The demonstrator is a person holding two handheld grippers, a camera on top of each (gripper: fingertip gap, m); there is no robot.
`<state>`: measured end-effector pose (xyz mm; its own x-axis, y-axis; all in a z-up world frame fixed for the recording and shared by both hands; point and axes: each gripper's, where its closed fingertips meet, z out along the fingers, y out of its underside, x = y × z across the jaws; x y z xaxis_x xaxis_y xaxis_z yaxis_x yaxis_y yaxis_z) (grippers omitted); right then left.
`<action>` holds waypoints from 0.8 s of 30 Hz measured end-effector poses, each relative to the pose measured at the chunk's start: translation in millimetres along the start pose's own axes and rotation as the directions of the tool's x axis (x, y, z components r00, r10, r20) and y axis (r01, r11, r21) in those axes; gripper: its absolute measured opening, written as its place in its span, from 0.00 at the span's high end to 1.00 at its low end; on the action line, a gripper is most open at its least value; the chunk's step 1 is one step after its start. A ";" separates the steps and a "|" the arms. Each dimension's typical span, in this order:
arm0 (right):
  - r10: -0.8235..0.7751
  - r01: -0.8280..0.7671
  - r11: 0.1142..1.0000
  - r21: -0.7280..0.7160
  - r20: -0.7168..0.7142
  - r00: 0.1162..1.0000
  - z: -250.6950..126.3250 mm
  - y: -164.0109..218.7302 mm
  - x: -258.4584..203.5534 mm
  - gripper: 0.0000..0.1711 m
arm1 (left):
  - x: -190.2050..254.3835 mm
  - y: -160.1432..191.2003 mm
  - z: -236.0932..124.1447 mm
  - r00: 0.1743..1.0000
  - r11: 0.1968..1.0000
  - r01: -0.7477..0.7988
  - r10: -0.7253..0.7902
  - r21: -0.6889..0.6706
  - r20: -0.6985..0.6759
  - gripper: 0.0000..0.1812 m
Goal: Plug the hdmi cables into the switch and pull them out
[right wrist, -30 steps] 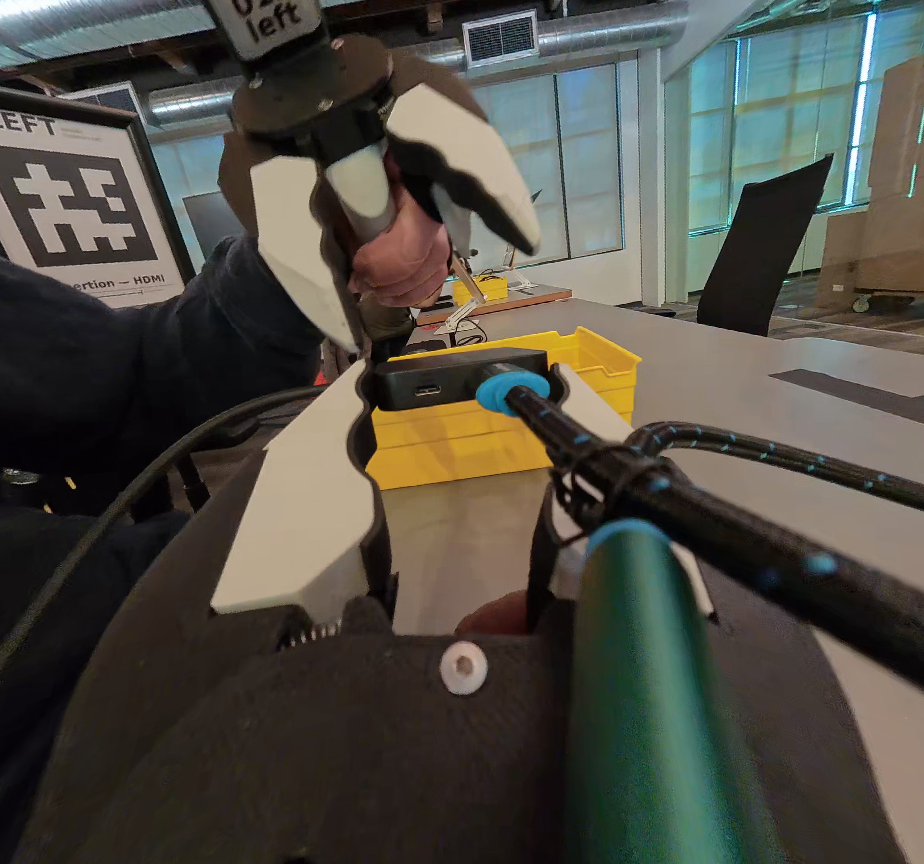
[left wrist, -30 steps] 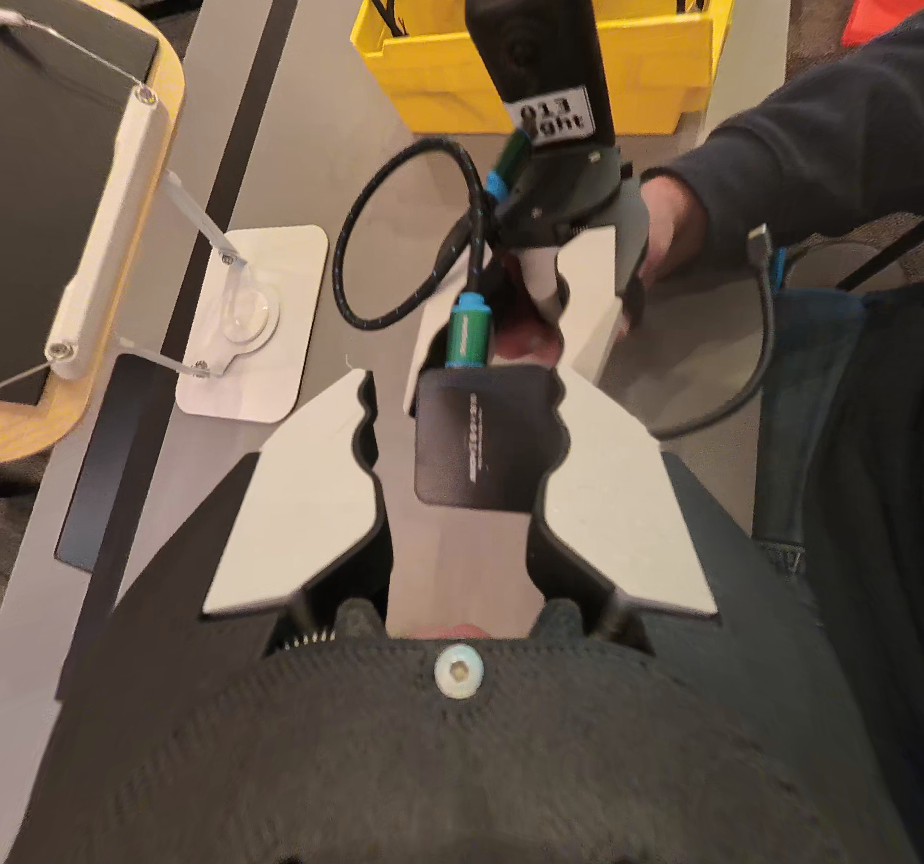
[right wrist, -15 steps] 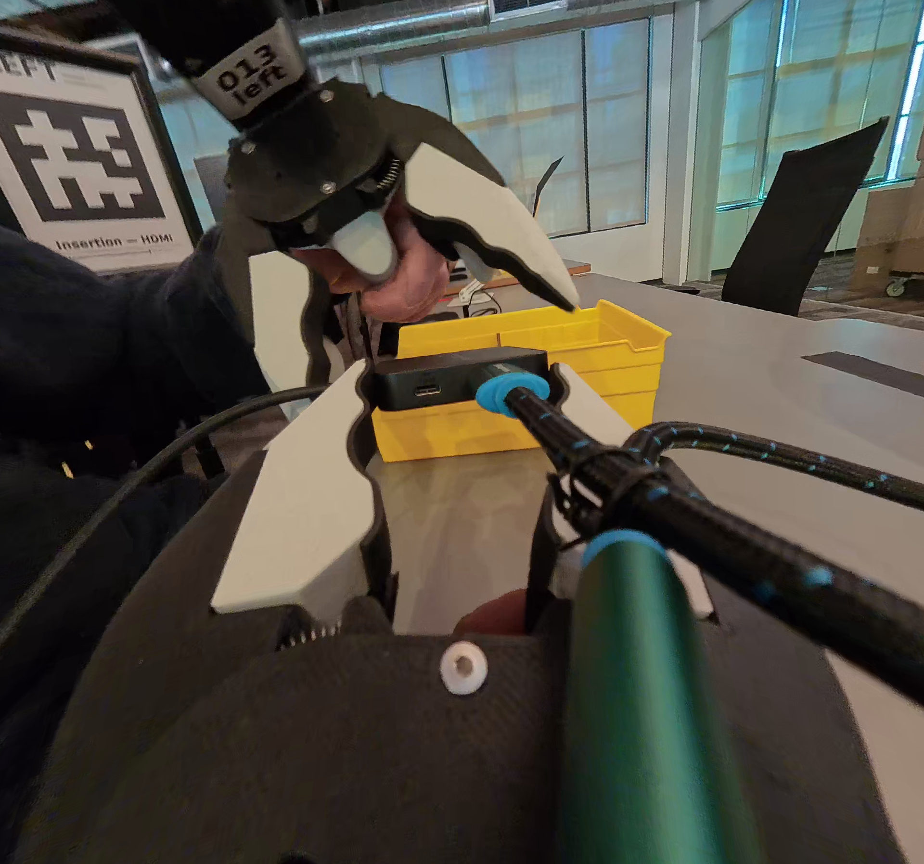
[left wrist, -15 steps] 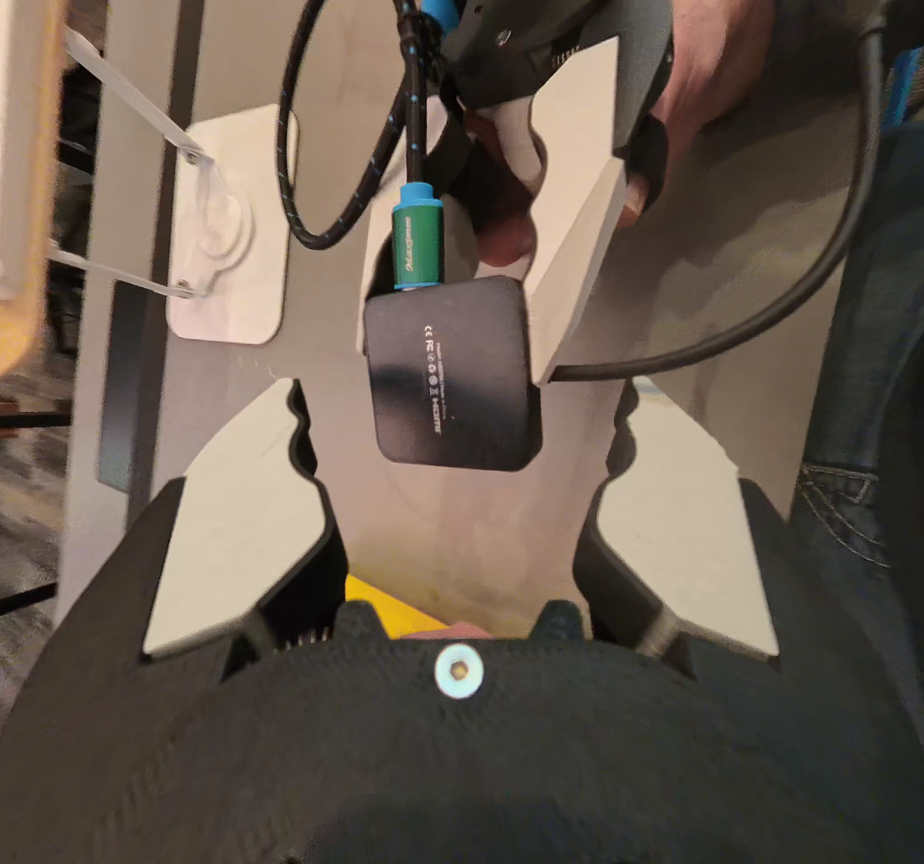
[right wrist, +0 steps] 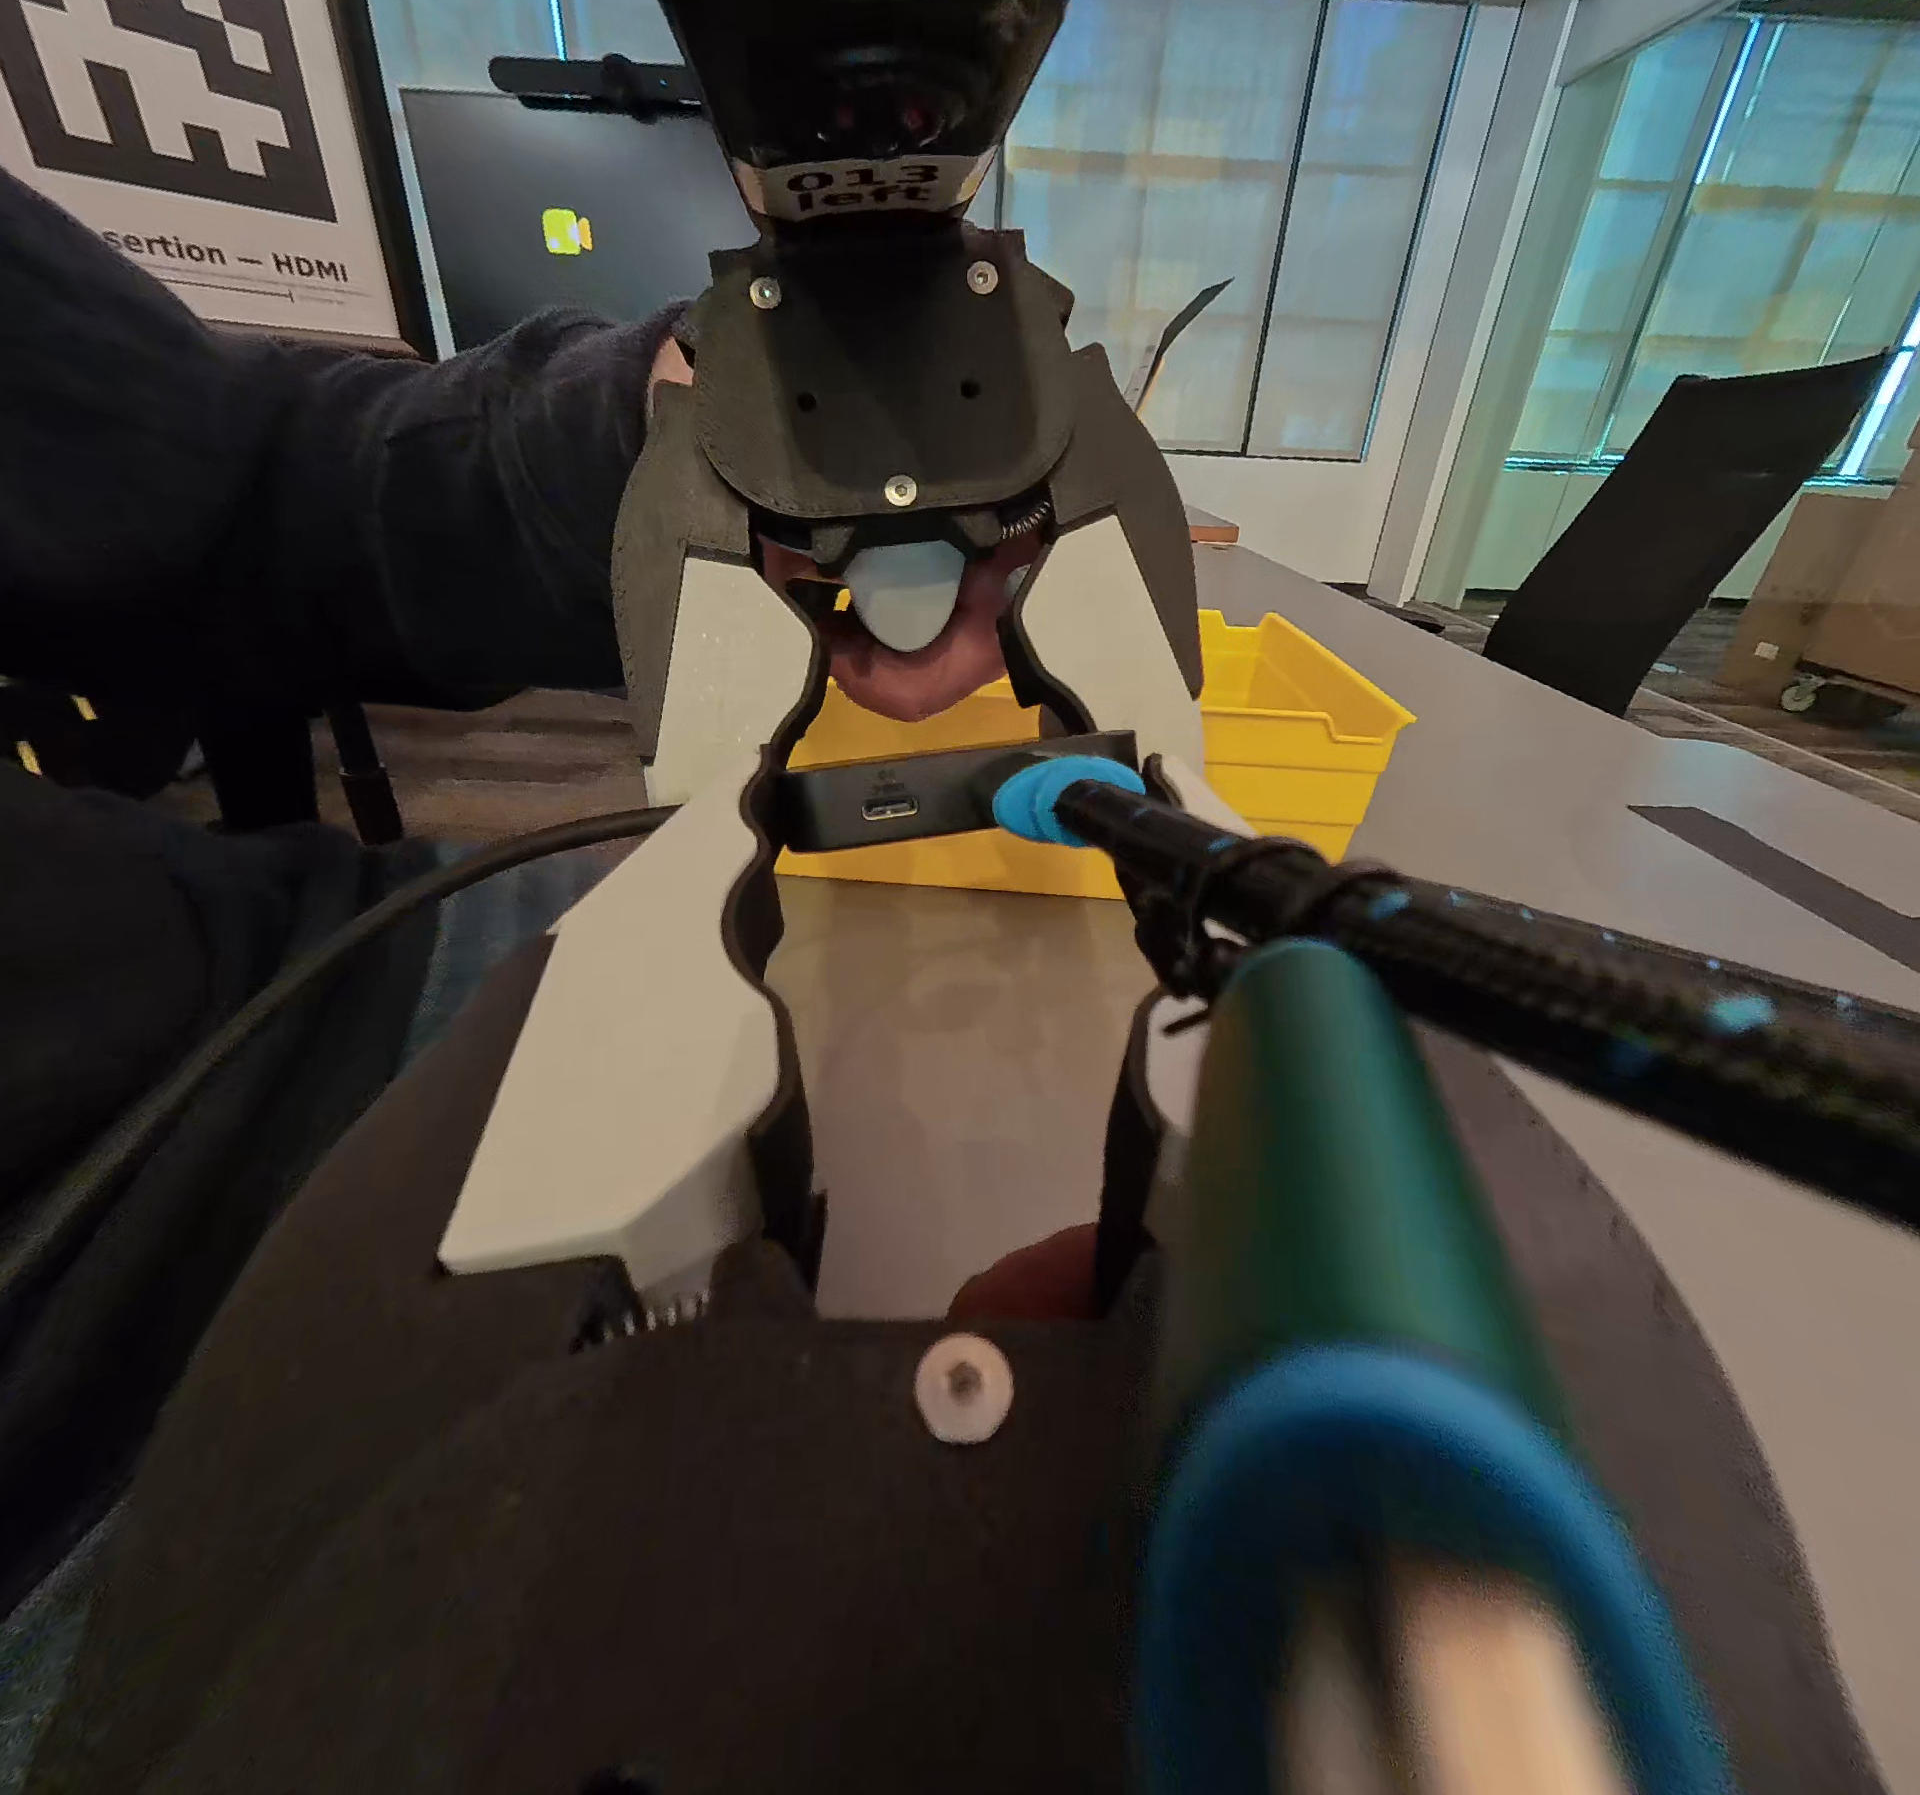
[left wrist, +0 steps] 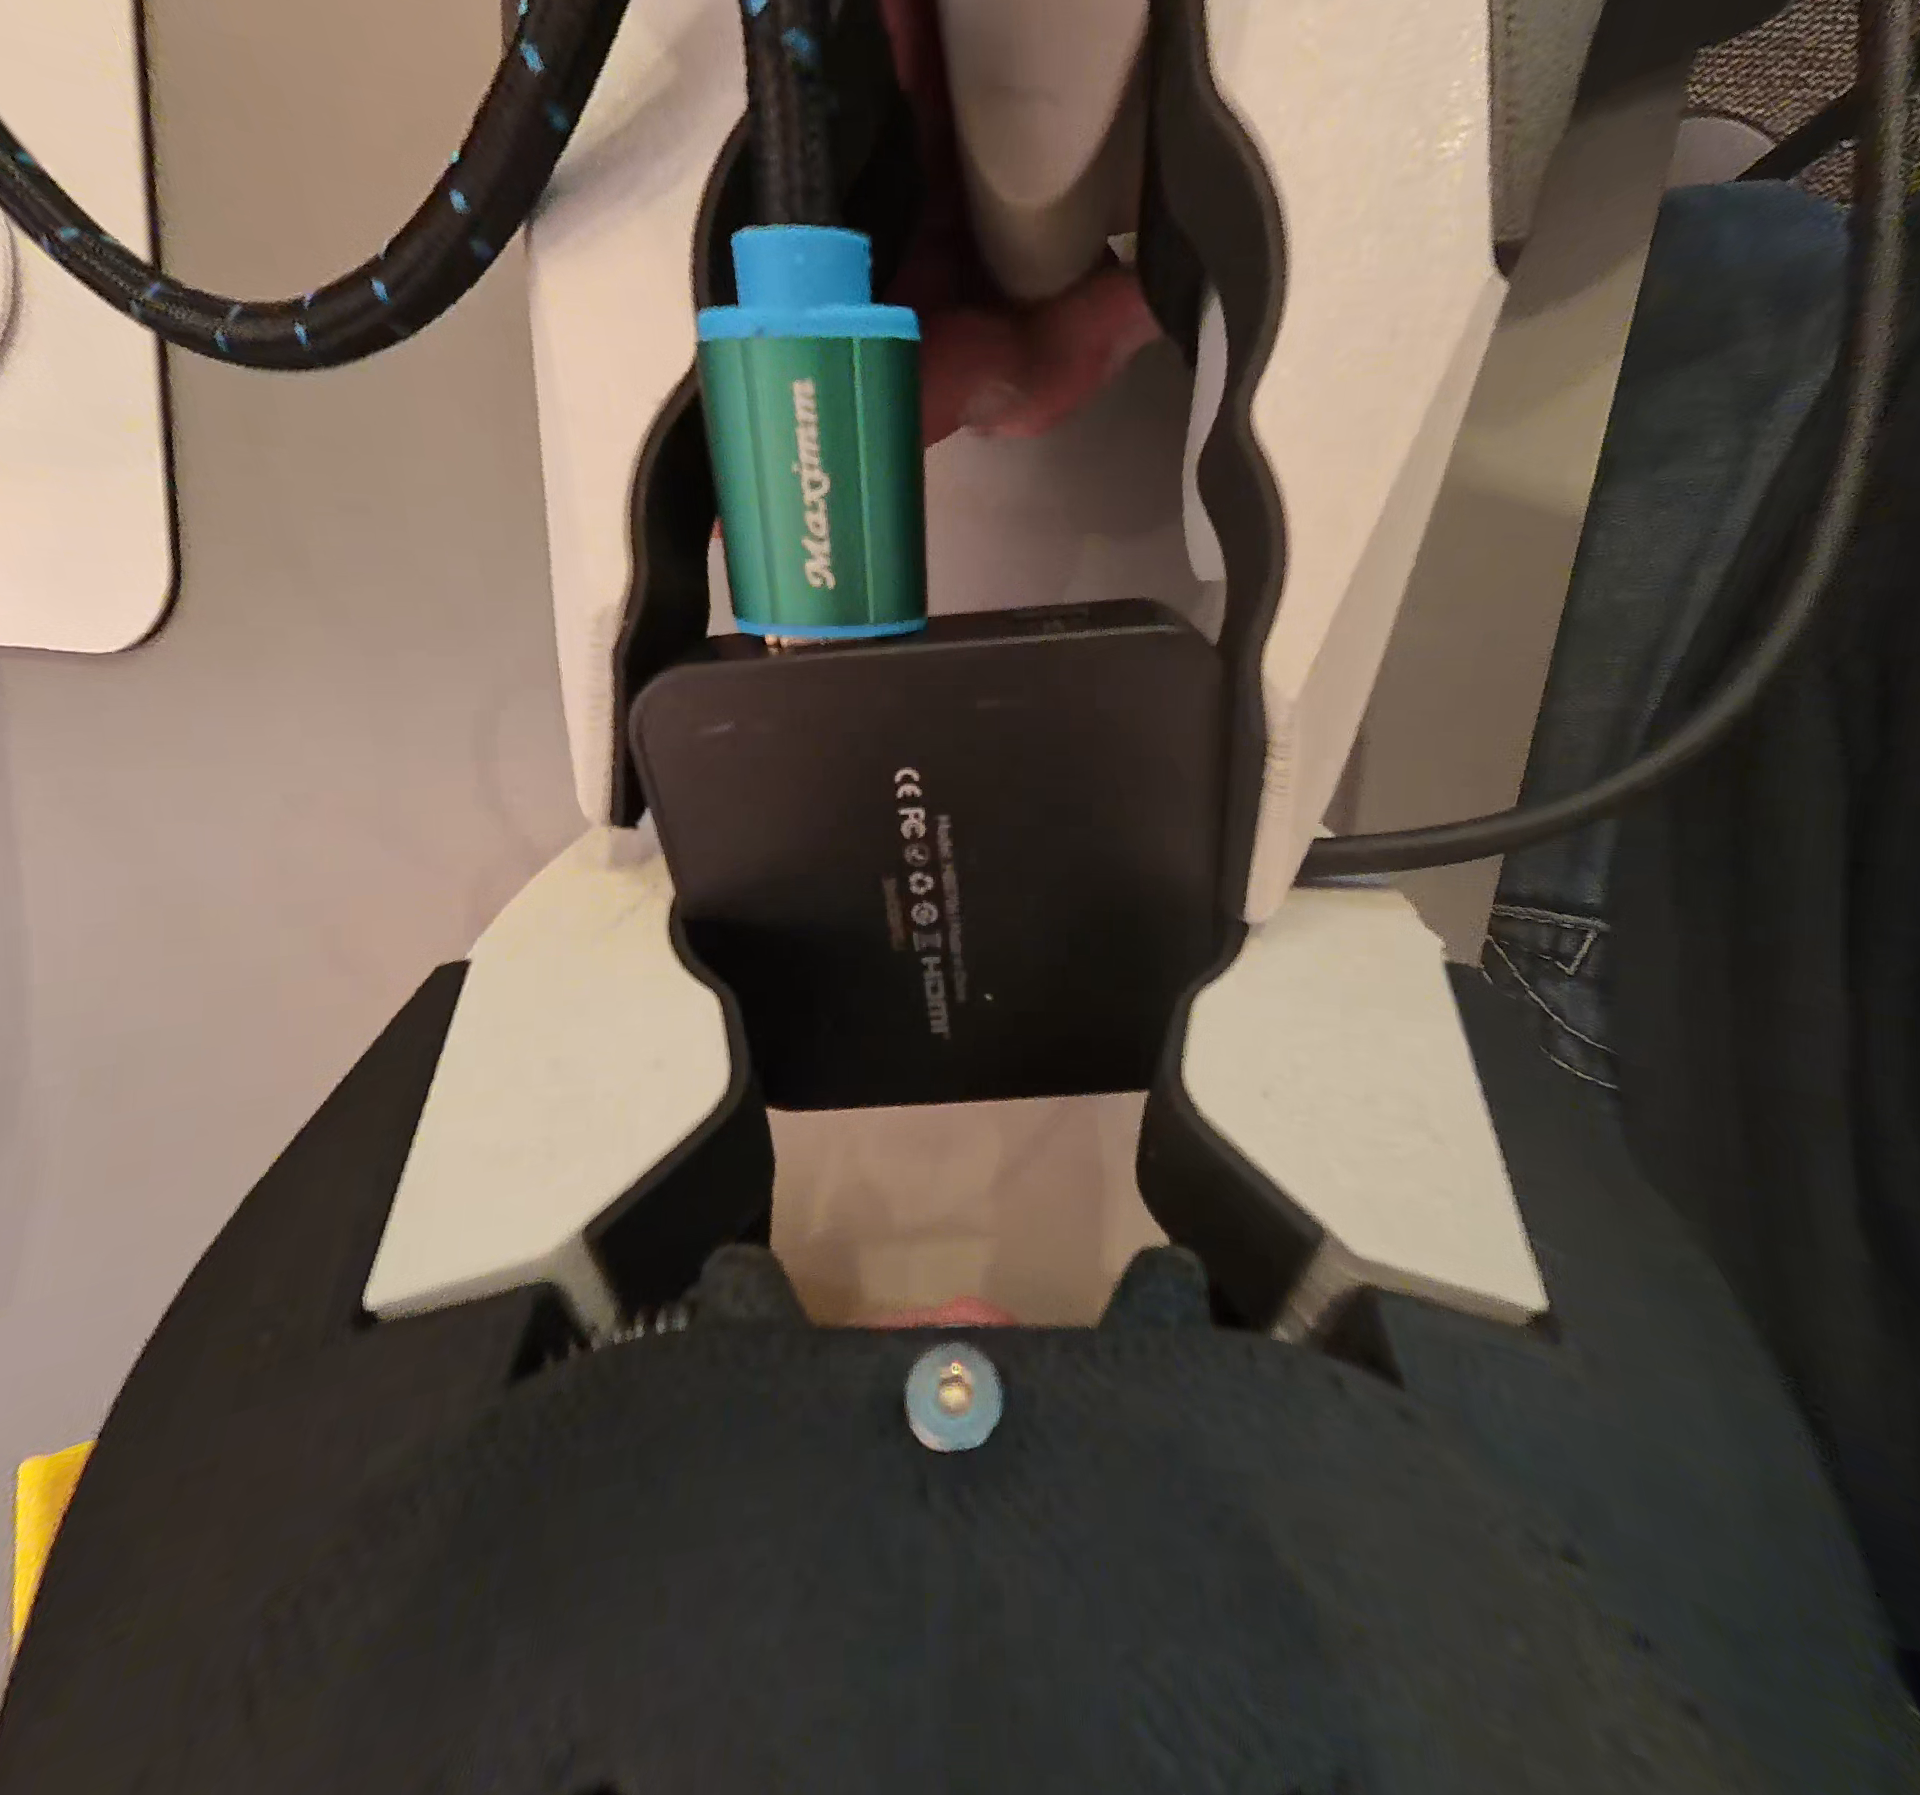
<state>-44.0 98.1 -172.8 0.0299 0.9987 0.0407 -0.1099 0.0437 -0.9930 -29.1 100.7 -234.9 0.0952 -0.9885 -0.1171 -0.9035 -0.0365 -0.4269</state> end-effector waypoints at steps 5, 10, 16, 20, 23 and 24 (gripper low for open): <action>-0.013 0.013 1.000 -0.017 -0.041 0.999 -1.2 1.9 5.2 0.59 | -8.0 9.0 -2.6 0.999 1.000 0.031 -0.031 -0.006 0.030 0.51; 0.029 -0.028 0.999 0.021 -0.060 0.998 -8.6 -3.3 13.0 0.59 | -7.7 14.8 -9.8 0.997 0.996 0.074 -0.074 0.054 -0.001 0.51; 0.080 -0.076 0.994 0.081 -0.039 0.996 -12.1 -9.4 14.2 0.73 | 1.8 16.6 -13.6 0.995 0.993 0.084 -0.079 0.087 -0.059 0.51; 0.082 -0.083 0.994 0.074 0.005 0.997 -7.5 -6.2 5.3 0.81 | 12.8 15.9 -10.0 0.991 0.994 0.073 -0.064 0.078 -0.116 0.51; 0.083 -0.086 0.994 0.067 0.041 0.996 -6.1 -4.5 -0.9 0.83 | 18.6 16.7 -7.2 0.988 0.995 0.063 -0.052 0.071 -0.145 0.51; 0.083 -0.086 0.994 0.064 0.046 0.995 -6.1 -4.1 -1.6 0.83 | 19.9 16.6 -7.0 0.986 0.995 0.068 -0.056 0.073 -0.155 0.51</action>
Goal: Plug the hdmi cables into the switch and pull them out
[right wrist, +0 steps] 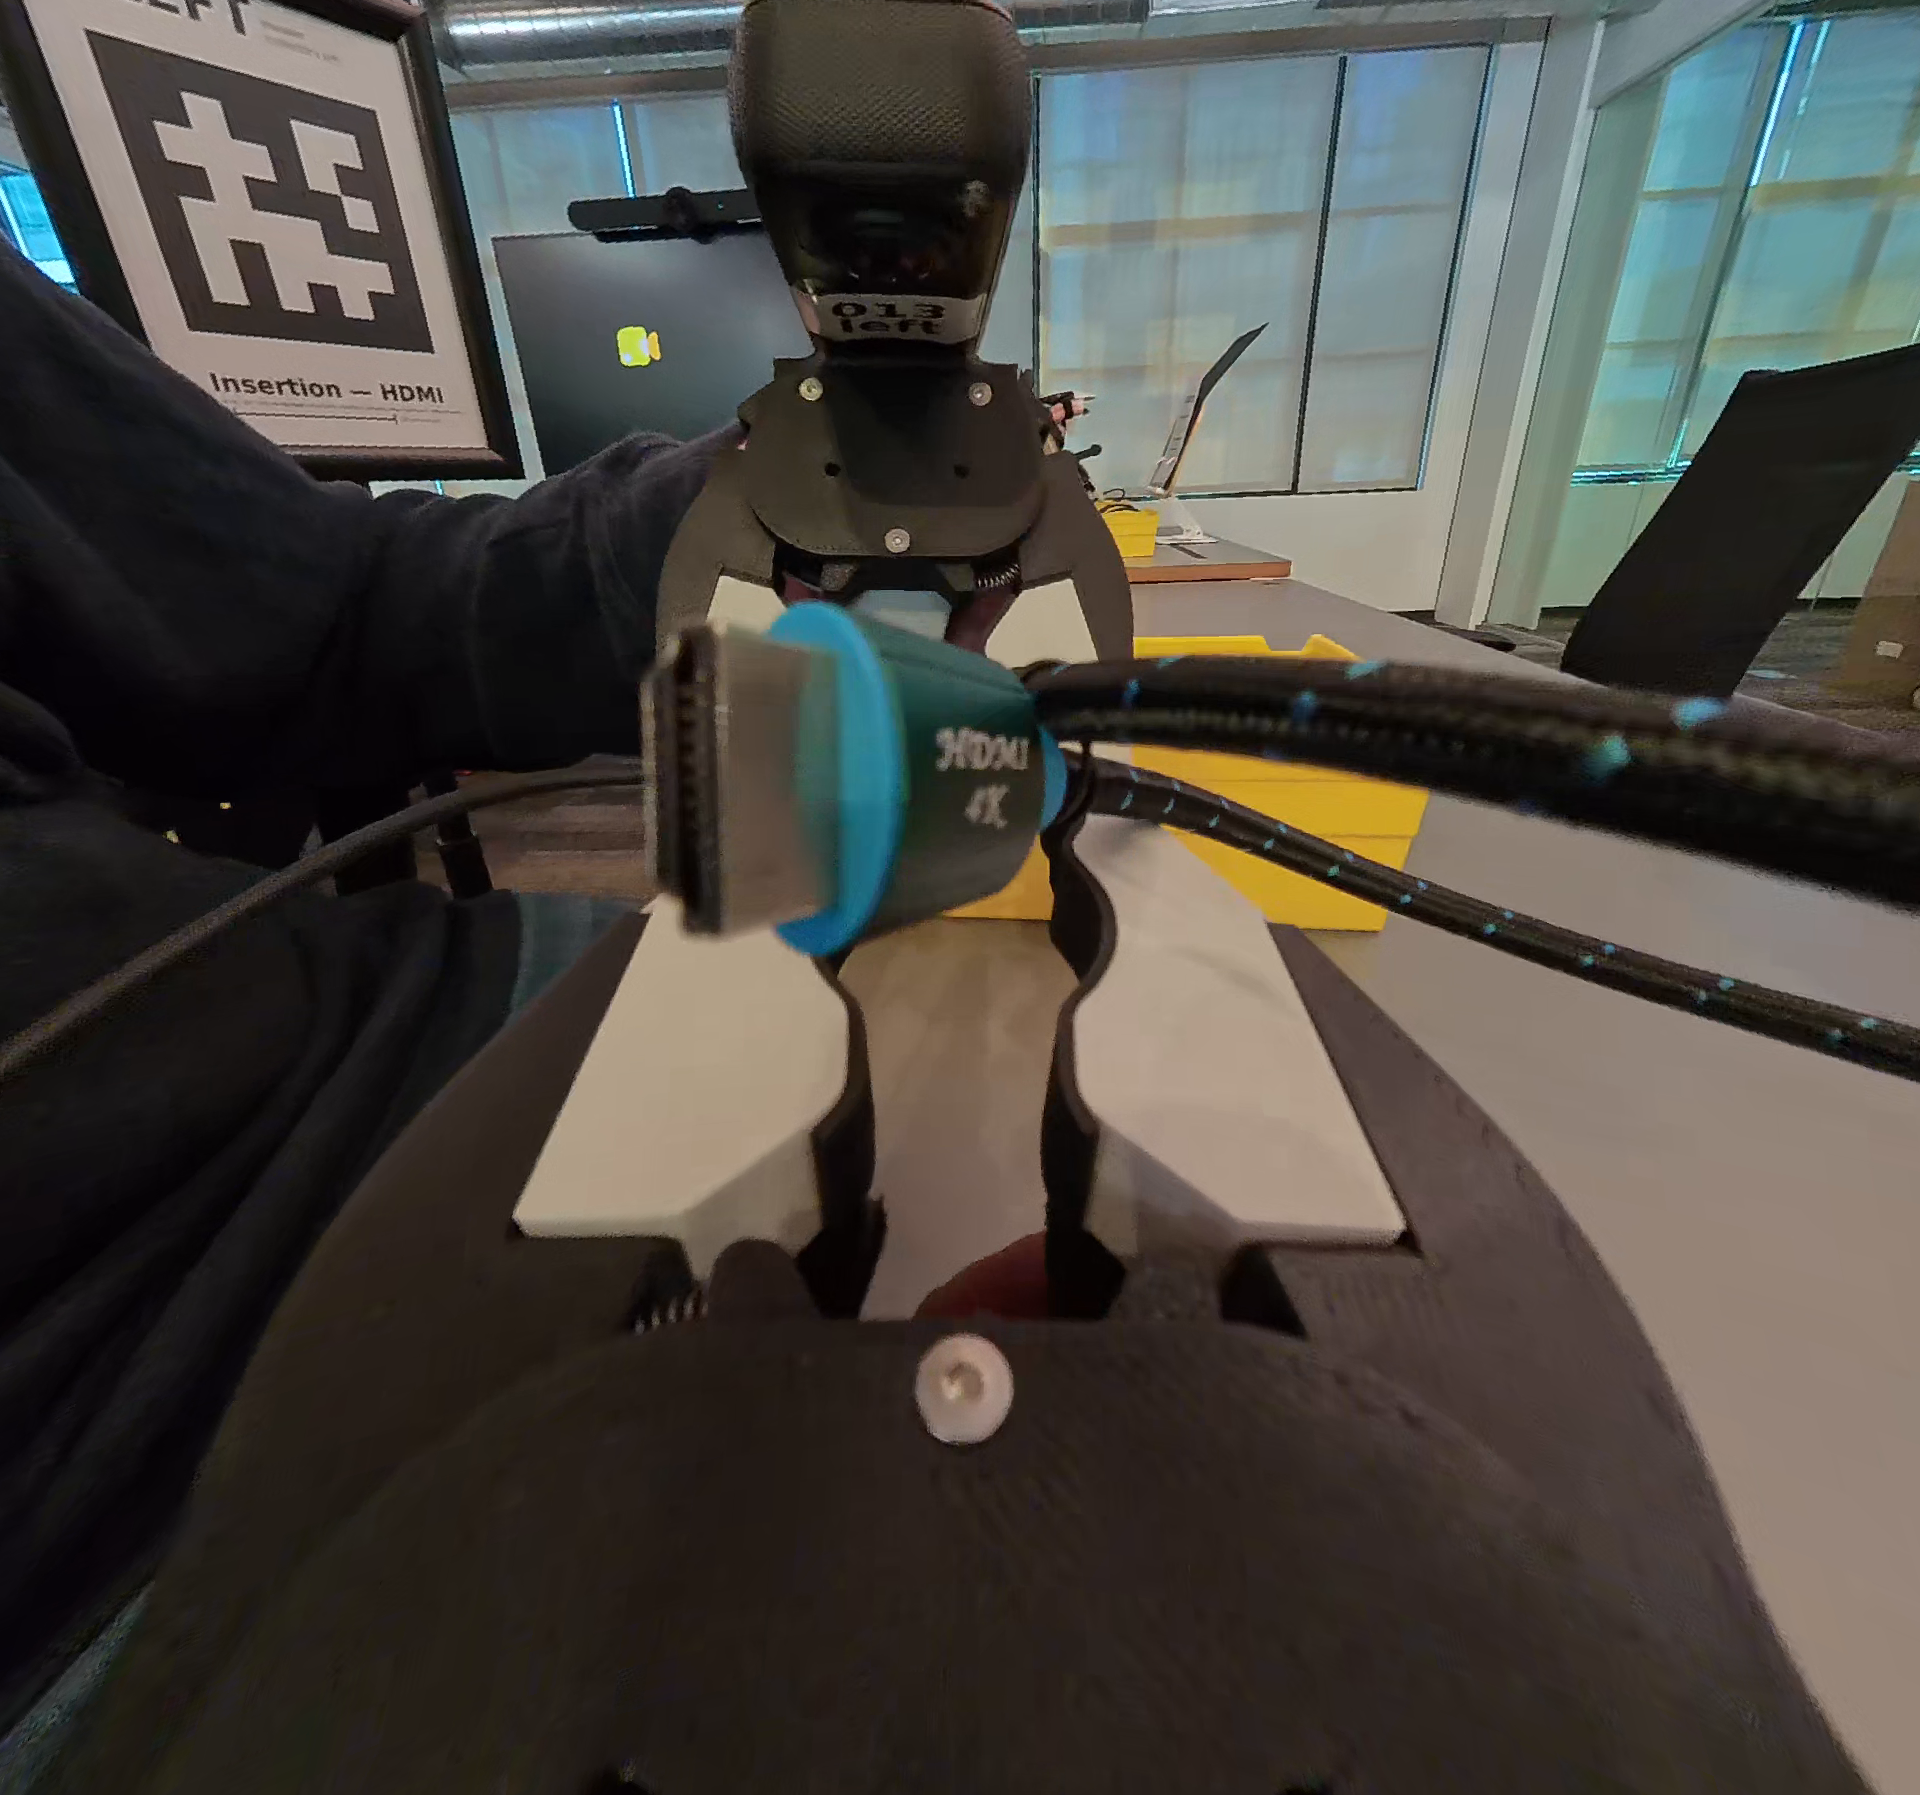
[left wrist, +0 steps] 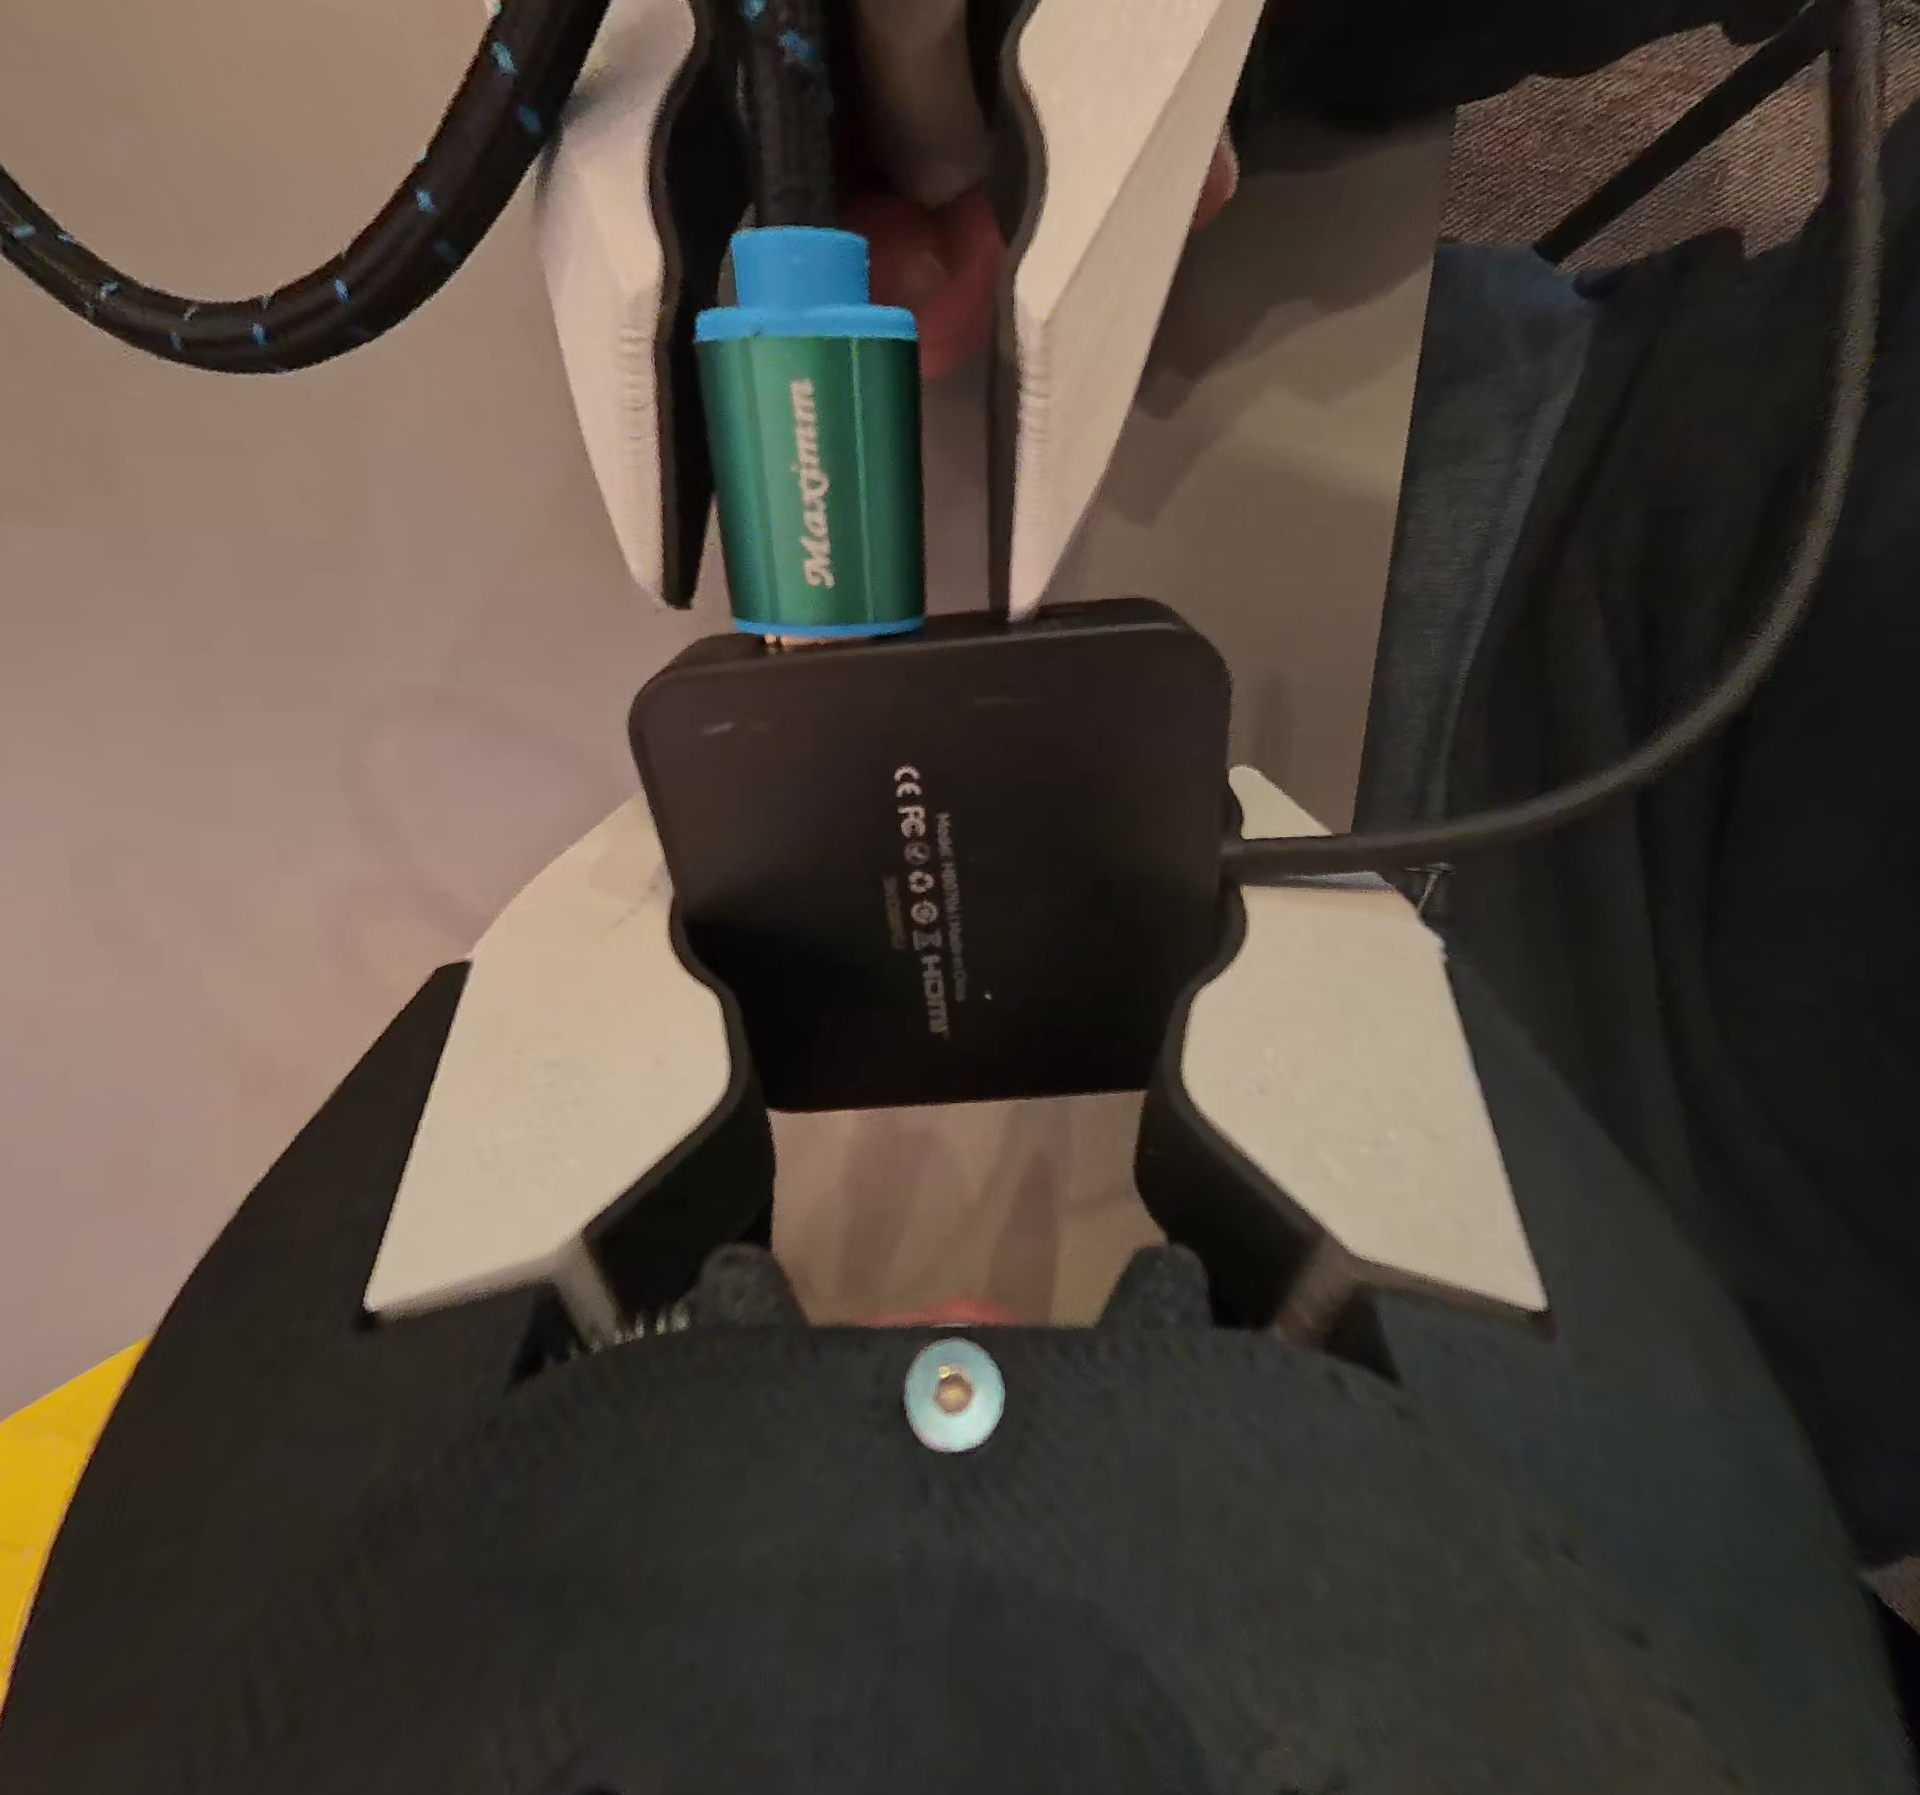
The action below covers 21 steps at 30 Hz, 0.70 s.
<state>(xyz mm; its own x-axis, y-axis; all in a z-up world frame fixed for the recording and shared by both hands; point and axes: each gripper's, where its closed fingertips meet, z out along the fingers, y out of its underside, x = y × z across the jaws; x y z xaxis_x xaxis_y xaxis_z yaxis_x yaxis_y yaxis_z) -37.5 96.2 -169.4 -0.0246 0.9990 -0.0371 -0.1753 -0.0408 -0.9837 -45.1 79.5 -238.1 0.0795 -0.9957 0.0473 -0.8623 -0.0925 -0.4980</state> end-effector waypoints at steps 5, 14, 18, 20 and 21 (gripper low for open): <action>0.000 0.000 1.000 -0.007 0.027 1.000 0.6 0.8 -4.5 0.87 | 3.6 1.6 0.5 1.000 1.000 -0.008 0.008 -0.005 -0.022 0.51; -0.004 0.004 1.000 0.006 0.021 1.000 -0.3 -1.7 -5.1 0.90 | 7.5 -1.2 0.3 0.999 1.000 -0.012 0.013 0.018 -0.038 0.51; -0.046 0.046 0.999 -0.003 0.003 0.999 0.2 -2.5 -5.6 0.90 | 8.7 -2.0 -0.4 0.999 0.999 -0.003 0.004 0.035 -0.050 0.51; -0.067 0.067 0.998 -0.013 -0.004 0.998 0.4 -2.2 -5.9 0.90 | 8.4 -1.4 -0.6 0.999 0.999 -0.011 0.013 0.035 -0.048 0.51; -0.075 0.075 0.997 -0.019 -0.006 0.997 0.5 -1.8 -6.1 0.90 | 7.7 -0.7 -0.7 0.999 0.999 -0.017 0.019 0.030 -0.041 0.51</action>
<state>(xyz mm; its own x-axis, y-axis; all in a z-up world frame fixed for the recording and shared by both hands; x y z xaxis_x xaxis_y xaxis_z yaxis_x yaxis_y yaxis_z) -37.5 90.1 -167.3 -0.0051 0.9993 0.0360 -0.1575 0.0348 -0.9869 -44.2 71.8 -236.8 0.0426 -0.9964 0.0738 -0.8483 -0.0751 -0.5241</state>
